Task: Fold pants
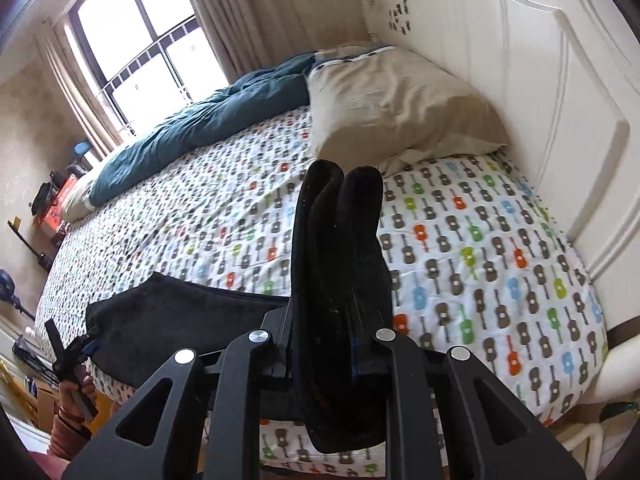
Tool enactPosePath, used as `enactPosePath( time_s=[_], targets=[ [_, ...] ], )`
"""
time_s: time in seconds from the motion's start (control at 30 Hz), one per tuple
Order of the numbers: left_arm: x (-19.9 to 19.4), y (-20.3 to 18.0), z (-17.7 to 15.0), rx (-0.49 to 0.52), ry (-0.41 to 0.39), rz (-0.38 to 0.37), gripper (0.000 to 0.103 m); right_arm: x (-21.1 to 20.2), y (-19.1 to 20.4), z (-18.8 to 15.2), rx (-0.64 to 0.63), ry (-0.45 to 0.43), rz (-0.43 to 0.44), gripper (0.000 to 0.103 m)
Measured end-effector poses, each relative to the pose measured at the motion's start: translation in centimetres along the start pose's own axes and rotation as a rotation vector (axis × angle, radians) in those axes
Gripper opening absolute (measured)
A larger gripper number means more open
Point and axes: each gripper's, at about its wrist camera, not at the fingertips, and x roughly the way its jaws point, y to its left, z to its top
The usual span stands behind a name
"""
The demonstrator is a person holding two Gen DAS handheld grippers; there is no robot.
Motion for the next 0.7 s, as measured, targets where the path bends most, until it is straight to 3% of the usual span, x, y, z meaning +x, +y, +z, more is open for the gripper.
enactPosePath(
  time_s=[0.33, 0.7],
  targets=[
    [-0.2, 0.0, 0.0, 0.004, 0.000, -0.005, 0.100, 3.9, 9.0, -1.7, -0.103, 0.020, 0.076, 0.019],
    [-0.3, -0.3, -0.2, 0.014, -0.002, -0.012, 0.100, 7.8, 15.7, -3.4, -0.160, 0.056, 0.121, 0.019]
  ],
)
